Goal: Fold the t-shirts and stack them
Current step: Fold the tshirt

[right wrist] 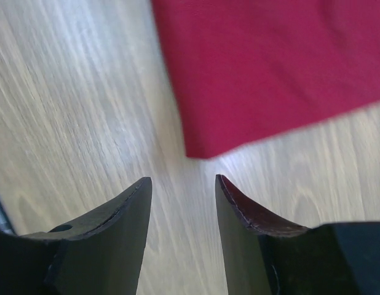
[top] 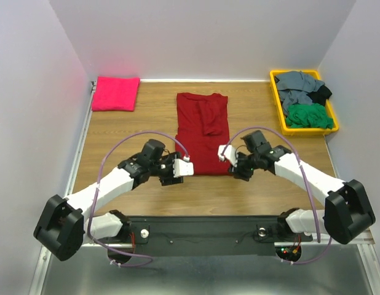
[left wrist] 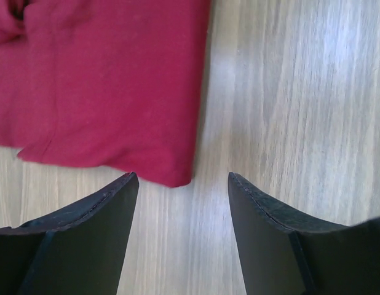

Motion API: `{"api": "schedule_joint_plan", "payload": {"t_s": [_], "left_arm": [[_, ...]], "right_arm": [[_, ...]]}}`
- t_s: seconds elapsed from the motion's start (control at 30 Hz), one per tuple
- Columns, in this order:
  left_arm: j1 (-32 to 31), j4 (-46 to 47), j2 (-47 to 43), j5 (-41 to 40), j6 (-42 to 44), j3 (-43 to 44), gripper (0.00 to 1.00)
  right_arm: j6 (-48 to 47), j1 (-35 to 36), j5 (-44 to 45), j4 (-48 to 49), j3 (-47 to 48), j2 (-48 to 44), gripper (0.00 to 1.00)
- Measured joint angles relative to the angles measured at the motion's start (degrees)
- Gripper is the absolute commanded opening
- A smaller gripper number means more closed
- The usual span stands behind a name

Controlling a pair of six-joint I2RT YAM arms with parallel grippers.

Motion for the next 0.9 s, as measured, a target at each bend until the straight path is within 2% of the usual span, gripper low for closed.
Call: {"api": "schedule_joint_plan", "payload": {"t_s": [0.17, 0.27, 0.53, 0.67, 0.77, 0.8, 0.9], "left_arm": [[-4.2, 6.3, 2.5, -3.9, 3.5, -3.6, 0.68], [-5.3, 9.4, 5.7, -5.9, 4.4, -3.7, 0.68], [-6.2, 13.0, 12.1, -9.7, 5.7, -4.2, 0.57], [-6.4, 13.2, 13.4, -10.6, 6.1, -4.4, 0.44], [-6.4, 13.3, 13.9, -11.0, 6.4, -4.4, 0.32], [-6.4, 13.4, 13.9, -11.1, 6.6, -4.4, 0.28], [-6.4, 13.4, 14.0, -11.1, 6.8, -4.4, 0.19]], "right_arm": [[-3.7, 5.7, 3.5, 8.2, -7.1, -0.2, 0.51], [-4.9, 7.1, 5.0, 11.4, -9.6, 0.3, 0.5], [-5.5, 8.3, 8.5, 20.0, -12.0, 3.8, 0.43], [-5.1, 8.4, 9.9, 21.7, -12.1, 4.1, 0.4], [-5.4, 8.4, 10.5, 22.1, -12.4, 4.0, 0.23], [-5.5, 8.4, 10.7, 22.3, -12.7, 4.0, 0.12], [-5.9, 8.4, 11.1, 22.8, -12.9, 4.2, 0.01]]}}
